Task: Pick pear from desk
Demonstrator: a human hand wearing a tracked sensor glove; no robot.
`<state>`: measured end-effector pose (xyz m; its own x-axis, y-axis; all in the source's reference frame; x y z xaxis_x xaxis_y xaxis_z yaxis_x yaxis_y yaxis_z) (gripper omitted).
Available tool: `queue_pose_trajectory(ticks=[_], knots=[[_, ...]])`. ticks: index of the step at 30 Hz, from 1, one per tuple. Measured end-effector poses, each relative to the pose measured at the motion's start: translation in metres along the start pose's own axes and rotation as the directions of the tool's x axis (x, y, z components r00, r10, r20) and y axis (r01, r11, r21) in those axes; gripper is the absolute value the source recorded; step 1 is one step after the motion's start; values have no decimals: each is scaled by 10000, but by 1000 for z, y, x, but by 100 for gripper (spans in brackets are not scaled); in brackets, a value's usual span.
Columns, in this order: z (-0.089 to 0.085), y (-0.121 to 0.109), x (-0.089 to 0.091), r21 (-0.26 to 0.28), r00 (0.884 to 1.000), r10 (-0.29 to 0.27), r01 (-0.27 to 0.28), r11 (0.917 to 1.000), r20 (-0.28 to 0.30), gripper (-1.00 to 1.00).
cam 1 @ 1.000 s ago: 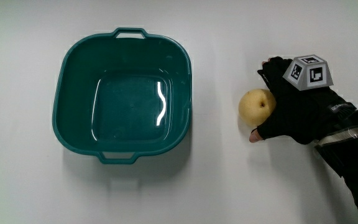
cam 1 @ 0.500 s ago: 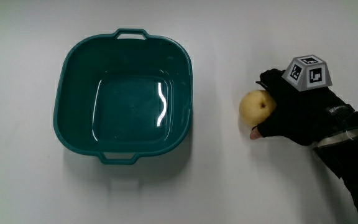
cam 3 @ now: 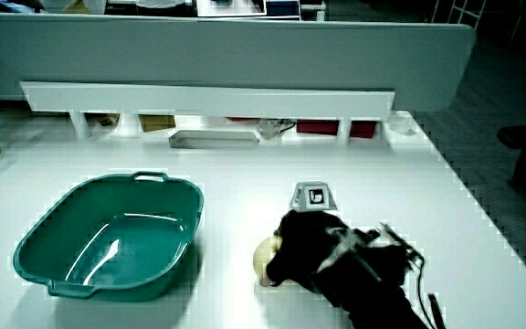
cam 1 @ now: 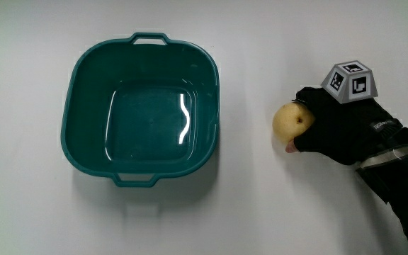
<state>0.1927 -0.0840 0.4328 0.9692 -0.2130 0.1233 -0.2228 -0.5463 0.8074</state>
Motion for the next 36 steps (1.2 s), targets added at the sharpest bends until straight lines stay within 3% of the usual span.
queue_pose_trajectory(ticks=[2, 7, 12, 18, 25, 26, 28, 30, 31, 35, 36], knots=[[-1, 1, 0, 138, 9998, -106, 103, 9999, 191, 80], [1, -3, -3, 552, 9995, 218, -232, 9982, 246, 94], [5, -6, -9, 441, 9987, 342, -359, 9984, 379, 100], [26, -19, -20, 1151, 9973, 626, -666, 9911, 379, 100], [53, -34, -48, 1750, 9918, 1108, -1204, 9772, 635, 100], [57, -35, -53, 2043, 9917, 1037, -1172, 9719, 760, 100], [65, -42, -66, 1820, 9851, 1527, -1648, 9694, 790, 100], [71, -46, -76, 2206, 9839, 1566, -1720, 9601, 858, 100], [75, -49, -82, 2168, 9783, 1874, -2024, 9550, 879, 100], [84, -51, -96, 2518, 9760, 2032, -2165, 9432, 781, 100], [87, -54, -102, 2527, 9668, 2481, -2556, 9332, 620, 100]])
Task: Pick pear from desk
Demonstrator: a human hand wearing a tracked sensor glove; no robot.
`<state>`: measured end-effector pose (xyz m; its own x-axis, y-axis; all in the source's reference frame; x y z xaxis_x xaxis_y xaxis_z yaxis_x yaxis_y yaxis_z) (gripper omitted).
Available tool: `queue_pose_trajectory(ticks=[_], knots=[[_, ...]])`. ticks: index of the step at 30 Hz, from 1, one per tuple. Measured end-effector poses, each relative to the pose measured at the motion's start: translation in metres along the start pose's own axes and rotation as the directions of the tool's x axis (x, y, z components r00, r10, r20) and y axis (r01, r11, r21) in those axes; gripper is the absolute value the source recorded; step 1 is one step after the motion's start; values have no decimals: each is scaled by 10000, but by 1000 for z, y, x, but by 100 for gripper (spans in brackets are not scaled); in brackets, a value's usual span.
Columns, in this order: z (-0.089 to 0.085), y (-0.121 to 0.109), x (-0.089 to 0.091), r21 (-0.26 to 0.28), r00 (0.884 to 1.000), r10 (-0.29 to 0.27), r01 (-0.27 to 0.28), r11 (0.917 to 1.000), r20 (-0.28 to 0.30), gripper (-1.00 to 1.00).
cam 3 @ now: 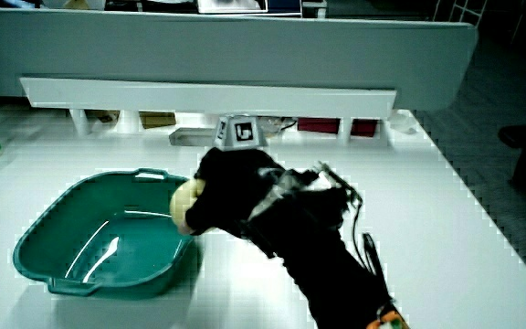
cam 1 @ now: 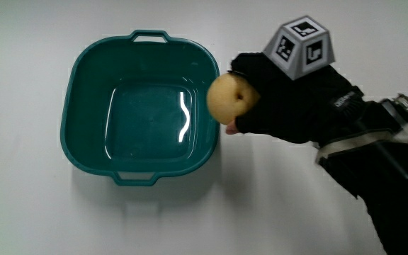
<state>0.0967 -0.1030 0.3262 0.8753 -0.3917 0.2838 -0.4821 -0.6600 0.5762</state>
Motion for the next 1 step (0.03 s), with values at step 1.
queue_pose_trajectory(ticks=[1], knots=[[1, 2, -5, -280, 9973, 628, -639, 9976, -387, 100]])
